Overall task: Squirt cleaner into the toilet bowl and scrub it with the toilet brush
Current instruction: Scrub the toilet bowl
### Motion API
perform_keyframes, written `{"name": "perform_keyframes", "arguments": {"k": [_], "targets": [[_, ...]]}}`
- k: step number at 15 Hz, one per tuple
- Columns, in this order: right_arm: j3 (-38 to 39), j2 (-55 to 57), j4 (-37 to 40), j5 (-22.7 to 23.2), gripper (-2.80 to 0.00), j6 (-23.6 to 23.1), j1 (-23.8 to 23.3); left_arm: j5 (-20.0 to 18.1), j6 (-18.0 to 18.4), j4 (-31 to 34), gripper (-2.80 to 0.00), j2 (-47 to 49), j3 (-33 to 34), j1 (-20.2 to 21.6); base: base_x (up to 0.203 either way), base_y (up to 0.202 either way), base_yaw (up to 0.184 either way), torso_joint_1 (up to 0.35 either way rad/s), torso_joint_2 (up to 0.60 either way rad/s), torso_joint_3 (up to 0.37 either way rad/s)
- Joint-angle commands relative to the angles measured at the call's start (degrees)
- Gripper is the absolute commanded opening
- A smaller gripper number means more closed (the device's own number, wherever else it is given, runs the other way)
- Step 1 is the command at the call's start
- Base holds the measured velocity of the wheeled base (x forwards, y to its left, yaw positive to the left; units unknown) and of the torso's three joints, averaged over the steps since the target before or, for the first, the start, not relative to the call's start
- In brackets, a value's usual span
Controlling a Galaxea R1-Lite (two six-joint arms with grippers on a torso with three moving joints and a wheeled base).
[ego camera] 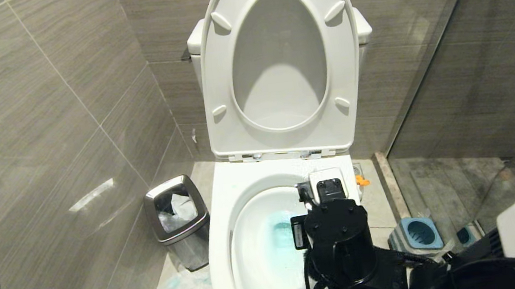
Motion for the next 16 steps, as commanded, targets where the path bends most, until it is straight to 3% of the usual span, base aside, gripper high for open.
{"name": "perform_keyframes", "arguments": {"k": [1,7,16], "targets": [[0.19,-0.54,-0.36,-0.53,-2.8,-0.07,-3.46,-0.02,0.0,0.01,-2.8,0.0,-0.01,0.06,0.0,0.0,0.0,0.0,0.0,0.0],[-5.82,1.94,-0.27,1.25,-2.8,-0.49,-9.22,-0.02,0.0,0.01,-2.8,0.0,-0.01,-0.02,0.0,0.0,0.0,0.0,0.0,0.0],[-24.31,14.82,-0.01,3.46,-2.8,-3.98,-11.09,-0.02,0.0,0.01,-2.8,0.0,-0.01,0.06,0.0,0.0,0.0,0.0,0.0,0.0]]}}
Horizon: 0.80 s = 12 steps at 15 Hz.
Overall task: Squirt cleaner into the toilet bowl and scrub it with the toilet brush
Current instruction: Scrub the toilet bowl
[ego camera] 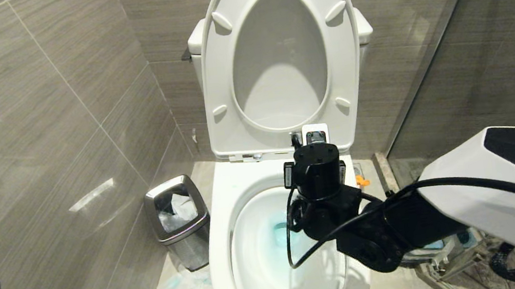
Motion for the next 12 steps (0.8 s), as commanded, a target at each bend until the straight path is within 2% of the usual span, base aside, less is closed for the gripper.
{"name": "perform_keyframes", "arguments": {"k": [1,8,12], "targets": [[-3.91,4.64,-0.28,-0.27,-2.8,-0.08,-0.13,0.02,0.0,0.01,-2.8,0.0,-0.01,0.06,0.0,0.0,0.0,0.0,0.0,0.0],[-18.39,10.22,3.56,1.3,-2.8,-2.51,-0.34,0.02,0.0,0.01,-2.8,0.0,-0.01,0.0,0.0,0.0,0.0,0.0,0.0,0.0],[-23.7,13.0,5.79,2.51,-2.8,-2.56,0.14,0.02,0.0,0.01,-2.8,0.0,-0.01,0.05,0.0,0.0,0.0,0.0,0.0,0.0]]}}
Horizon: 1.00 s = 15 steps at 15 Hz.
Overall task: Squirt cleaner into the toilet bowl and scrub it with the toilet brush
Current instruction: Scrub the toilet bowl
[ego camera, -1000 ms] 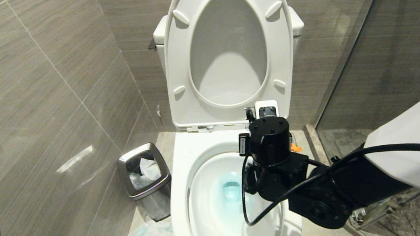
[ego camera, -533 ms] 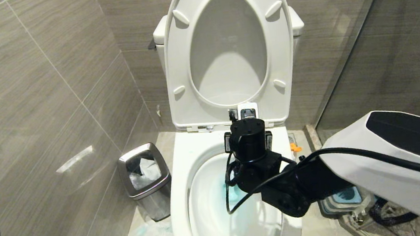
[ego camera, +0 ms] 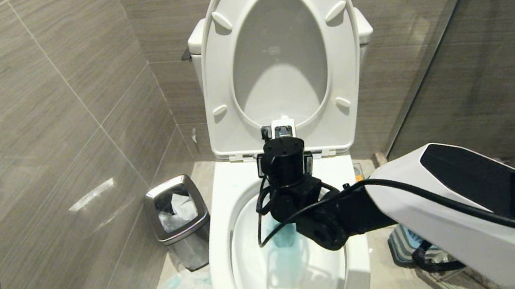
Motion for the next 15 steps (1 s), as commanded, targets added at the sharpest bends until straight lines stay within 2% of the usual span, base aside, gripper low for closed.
{"name": "perform_keyframes", "arguments": {"k": [1,10,15], "targets": [[-2.95,2.34,0.69,-0.15,-2.8,0.06,0.36,-0.01,0.0,0.01,-2.8,0.0,-0.01,0.03,0.0,0.0,0.0,0.0,0.0,0.0],[-12.31,6.51,5.01,2.33,-2.8,0.32,5.55,-0.01,0.0,0.01,-2.8,0.0,-0.01,-0.02,0.0,0.0,0.0,0.0,0.0,0.0],[-9.62,5.51,5.36,1.98,-2.8,1.47,9.54,-0.01,0.0,0.01,-2.8,0.0,-0.01,0.0,0.0,0.0,0.0,0.0,0.0,0.0]]}}
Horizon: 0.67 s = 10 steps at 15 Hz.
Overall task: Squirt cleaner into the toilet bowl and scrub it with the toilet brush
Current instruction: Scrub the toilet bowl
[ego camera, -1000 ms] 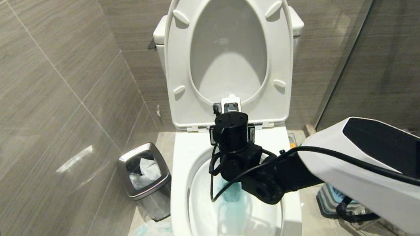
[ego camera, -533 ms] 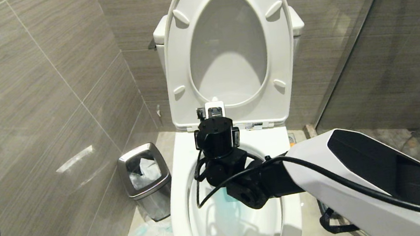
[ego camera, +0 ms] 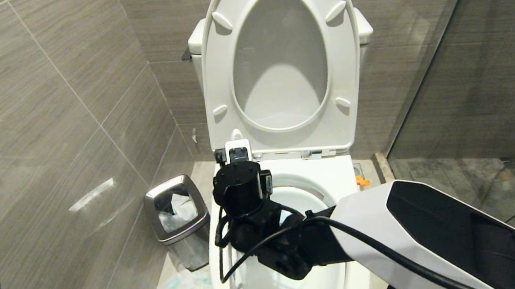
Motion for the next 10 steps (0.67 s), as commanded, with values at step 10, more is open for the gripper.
{"name": "perform_keyframes", "arguments": {"k": [10], "targets": [[22.77,-11.36,-0.44,-7.99,-2.8,10.5,10.91,0.0,0.0,0.01,-2.8,0.0,-0.01,0.06,0.0,0.0,0.0,0.0,0.0,0.0]]}}
